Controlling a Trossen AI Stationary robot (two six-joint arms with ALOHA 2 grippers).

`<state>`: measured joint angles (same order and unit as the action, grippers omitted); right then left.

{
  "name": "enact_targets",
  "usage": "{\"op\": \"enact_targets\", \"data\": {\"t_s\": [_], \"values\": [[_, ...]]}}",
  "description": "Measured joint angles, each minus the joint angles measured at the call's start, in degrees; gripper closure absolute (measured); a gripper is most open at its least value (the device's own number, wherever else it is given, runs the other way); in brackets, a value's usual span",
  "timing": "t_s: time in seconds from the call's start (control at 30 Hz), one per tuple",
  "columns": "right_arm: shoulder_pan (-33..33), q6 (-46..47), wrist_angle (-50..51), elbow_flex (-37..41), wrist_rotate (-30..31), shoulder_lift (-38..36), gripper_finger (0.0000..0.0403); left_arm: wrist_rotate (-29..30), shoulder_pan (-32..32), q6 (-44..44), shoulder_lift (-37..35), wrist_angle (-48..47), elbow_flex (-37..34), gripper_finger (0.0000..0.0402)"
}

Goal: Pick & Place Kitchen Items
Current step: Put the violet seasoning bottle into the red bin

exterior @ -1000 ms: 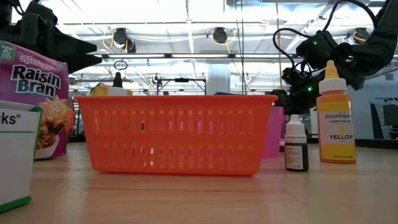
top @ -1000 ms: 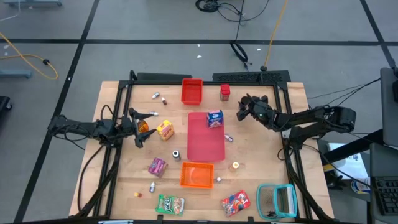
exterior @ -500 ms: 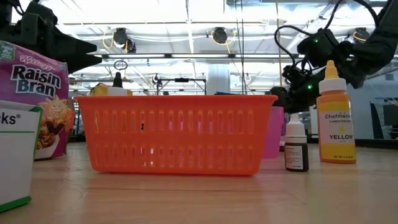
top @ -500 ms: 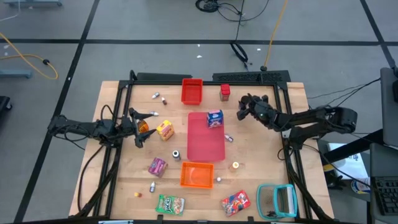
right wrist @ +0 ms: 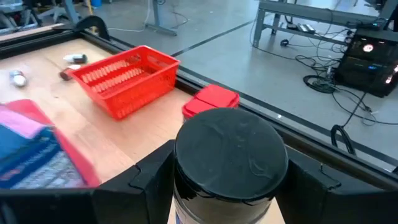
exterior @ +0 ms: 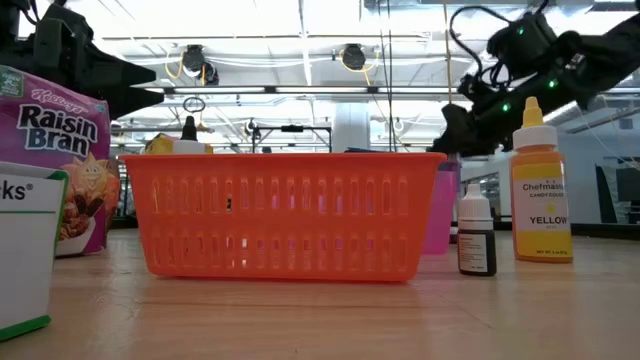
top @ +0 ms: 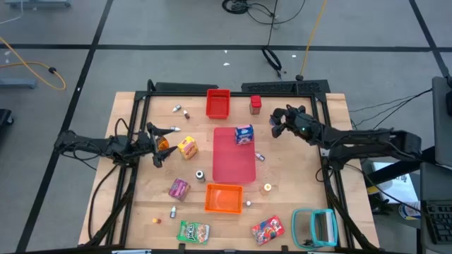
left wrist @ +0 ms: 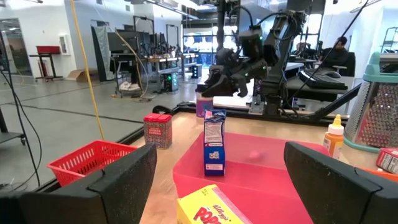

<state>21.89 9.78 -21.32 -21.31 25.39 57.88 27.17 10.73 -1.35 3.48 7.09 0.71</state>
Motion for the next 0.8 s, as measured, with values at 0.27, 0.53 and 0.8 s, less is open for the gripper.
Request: {"op": "enact_targets", "data": {"t_s": [0.27,0.53,0.8], "values": [[-1.8,-2.3,2.9,-5.1,0.0,-1.6,0.0194,1.8,0.0,0.1,0.0,0.1,0.0,0.0050],[-1.7,-4.8,5.1,-14.0,-3.2,4.0,0.0194,1.8,0.0,0.2,0.0,0.1,0.0,0.0050],[-0.3,-6.6,5.3,-23.0,-7.4,14.7,0.0194,1.8,0.0,0.2,0.0,0.2,0.0,0.0050]]}}
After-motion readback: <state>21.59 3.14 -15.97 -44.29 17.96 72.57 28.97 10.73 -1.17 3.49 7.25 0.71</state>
